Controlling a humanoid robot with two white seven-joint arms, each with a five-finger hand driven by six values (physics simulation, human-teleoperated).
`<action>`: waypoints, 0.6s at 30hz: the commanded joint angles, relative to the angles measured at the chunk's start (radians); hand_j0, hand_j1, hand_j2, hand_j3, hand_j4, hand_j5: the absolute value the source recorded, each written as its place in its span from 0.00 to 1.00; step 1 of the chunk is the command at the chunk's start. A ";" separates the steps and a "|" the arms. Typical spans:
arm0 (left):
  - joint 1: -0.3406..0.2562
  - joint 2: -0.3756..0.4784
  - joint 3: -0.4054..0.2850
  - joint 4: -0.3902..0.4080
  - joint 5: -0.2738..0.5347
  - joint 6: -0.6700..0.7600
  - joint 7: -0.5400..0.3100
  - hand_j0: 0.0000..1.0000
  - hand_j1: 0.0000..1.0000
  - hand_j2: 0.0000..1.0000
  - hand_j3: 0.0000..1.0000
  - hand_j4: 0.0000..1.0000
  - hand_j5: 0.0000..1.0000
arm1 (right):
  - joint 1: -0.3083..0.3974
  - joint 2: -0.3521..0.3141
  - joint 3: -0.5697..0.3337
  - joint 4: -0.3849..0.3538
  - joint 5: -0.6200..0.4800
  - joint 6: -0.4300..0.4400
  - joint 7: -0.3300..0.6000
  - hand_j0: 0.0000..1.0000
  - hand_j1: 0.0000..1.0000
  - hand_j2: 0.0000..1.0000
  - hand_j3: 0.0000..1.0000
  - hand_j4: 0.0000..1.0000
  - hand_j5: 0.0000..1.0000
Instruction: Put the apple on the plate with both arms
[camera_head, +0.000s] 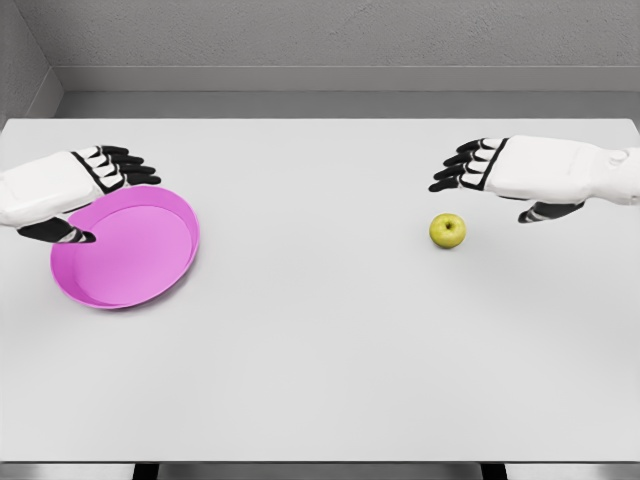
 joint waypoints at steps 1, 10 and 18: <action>0.000 -0.003 -0.001 0.001 0.007 0.000 -0.006 1.00 1.00 1.00 1.00 1.00 1.00 | 0.000 0.003 0.000 0.000 -0.010 0.003 0.000 1.00 1.00 1.00 1.00 1.00 1.00; -0.002 -0.003 -0.010 -0.001 0.007 0.000 -0.006 1.00 1.00 1.00 1.00 1.00 1.00 | 0.006 0.006 -0.046 0.017 -0.067 0.003 0.000 1.00 1.00 1.00 1.00 1.00 1.00; -0.006 -0.006 -0.011 0.001 0.003 0.000 -0.049 1.00 1.00 1.00 1.00 1.00 1.00 | 0.015 0.053 0.012 0.049 -0.280 0.003 0.000 1.00 1.00 1.00 1.00 1.00 1.00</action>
